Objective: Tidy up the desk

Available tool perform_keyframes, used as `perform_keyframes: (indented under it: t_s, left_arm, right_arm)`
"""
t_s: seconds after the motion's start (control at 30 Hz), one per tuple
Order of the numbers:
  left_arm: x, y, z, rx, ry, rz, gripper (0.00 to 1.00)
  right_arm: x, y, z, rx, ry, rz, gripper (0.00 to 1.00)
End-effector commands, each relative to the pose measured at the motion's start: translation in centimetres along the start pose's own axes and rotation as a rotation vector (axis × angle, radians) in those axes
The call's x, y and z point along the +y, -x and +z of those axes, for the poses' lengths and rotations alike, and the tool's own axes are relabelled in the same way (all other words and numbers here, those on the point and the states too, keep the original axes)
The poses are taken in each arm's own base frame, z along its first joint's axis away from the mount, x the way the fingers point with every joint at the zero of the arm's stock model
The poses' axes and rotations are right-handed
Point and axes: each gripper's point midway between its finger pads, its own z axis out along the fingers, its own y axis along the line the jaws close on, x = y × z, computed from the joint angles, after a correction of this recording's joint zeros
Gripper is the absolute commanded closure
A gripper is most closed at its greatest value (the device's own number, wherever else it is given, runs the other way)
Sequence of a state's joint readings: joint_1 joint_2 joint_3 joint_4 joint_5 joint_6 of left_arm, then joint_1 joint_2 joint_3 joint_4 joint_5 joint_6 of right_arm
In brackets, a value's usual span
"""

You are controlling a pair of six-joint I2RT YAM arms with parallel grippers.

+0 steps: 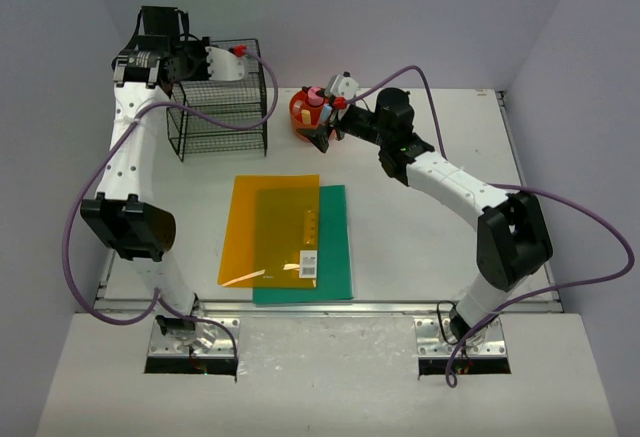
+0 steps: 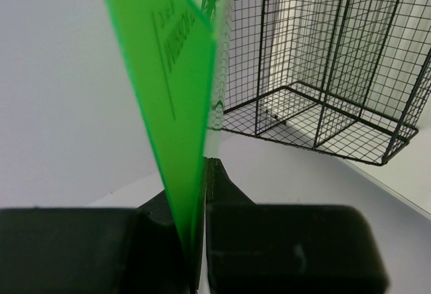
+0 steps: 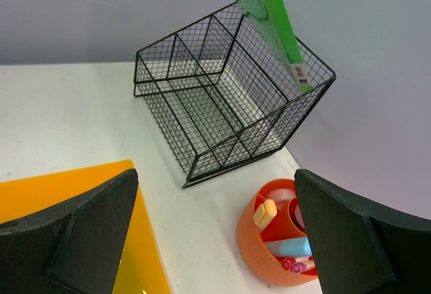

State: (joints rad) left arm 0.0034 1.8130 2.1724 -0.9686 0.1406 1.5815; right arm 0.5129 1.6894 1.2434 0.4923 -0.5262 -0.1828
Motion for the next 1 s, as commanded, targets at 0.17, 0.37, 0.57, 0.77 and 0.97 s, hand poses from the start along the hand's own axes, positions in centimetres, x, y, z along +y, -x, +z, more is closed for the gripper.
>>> perform_keyframes:
  t_s: [0.17, 0.37, 0.57, 0.77, 0.97]
  left_arm:
    - [0.6, -0.7, 0.0, -0.010, 0.037, -0.009, 1.00]
    - [-0.4, -0.8, 1.0, -0.012, -0.001, -0.010, 1.00]
    - [-0.5, -1.4, 2.4, 0.005, -0.002, -0.018, 0.99]
    - [1.5, -1.8, 3.8, 0.013, 0.092, -0.070, 0.62]
    - [4.5, -1.8, 4.1, 0.003, 0.252, -0.070, 0.40]
  right_arm:
    - [-0.9, 3.3, -0.4, -0.067, -0.025, -0.049, 0.01]
    - [-0.9, 3.1, -0.4, -0.063, -0.026, -0.042, 0.01]
    - [-1.0, 2.9, -0.4, -0.060, -0.029, -0.040, 0.01]
    - [-0.9, 2.9, -0.4, -0.059, -0.030, -0.043, 0.01]
    - [-1.0, 2.9, -0.4, -0.058, -0.033, -0.043, 0.01]
